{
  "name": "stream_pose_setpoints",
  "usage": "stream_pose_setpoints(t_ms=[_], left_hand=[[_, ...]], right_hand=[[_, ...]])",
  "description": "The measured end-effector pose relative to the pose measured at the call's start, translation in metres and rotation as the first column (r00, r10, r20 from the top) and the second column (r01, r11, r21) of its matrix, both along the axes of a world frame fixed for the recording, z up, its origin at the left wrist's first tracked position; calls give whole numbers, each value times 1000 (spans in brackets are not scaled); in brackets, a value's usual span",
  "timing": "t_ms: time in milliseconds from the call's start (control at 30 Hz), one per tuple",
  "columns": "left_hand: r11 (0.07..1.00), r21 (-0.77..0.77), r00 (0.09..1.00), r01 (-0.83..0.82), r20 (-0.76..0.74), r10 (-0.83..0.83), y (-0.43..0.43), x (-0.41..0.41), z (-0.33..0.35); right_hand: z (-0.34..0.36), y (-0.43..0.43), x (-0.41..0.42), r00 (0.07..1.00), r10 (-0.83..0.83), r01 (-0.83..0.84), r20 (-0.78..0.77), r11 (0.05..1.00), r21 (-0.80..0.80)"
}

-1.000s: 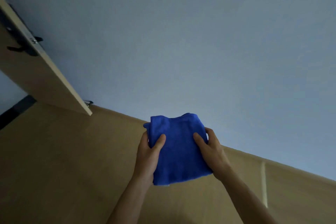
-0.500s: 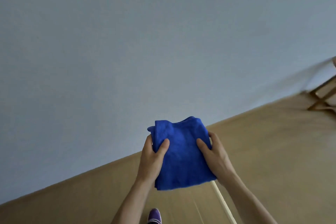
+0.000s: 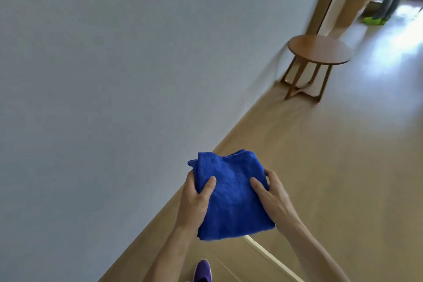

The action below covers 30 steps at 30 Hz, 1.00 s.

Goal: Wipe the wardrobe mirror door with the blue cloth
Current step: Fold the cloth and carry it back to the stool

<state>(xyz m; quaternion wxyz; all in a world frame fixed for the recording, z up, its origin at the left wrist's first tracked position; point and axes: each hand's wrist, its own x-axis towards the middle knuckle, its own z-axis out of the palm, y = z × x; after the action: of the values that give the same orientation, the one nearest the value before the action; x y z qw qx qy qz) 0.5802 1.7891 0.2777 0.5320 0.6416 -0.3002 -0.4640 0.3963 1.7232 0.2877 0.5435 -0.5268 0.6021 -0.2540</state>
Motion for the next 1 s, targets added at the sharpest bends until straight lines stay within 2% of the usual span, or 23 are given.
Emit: stream_pose_setpoints(t_ms=[267, 533, 667, 1000], left_hand=[[960, 2, 958, 281, -65, -280, -90, 13, 5], [901, 26, 897, 434, -110, -429, -159, -25, 6], [893, 3, 885, 450, -137, -445, -192, -57, 10], [914, -9, 906, 405, -127, -403, -302, -167, 28]], right_hand=[[-7, -37, 1, 962, -272, 272, -5, 962, -7], [-10, -64, -36, 864, -504, 502, -7, 862, -62], [-13, -97, -69, 838, -545, 545, 21, 836, -60], [-7, -220, -182, 860, -505, 506, 74, 863, 1]])
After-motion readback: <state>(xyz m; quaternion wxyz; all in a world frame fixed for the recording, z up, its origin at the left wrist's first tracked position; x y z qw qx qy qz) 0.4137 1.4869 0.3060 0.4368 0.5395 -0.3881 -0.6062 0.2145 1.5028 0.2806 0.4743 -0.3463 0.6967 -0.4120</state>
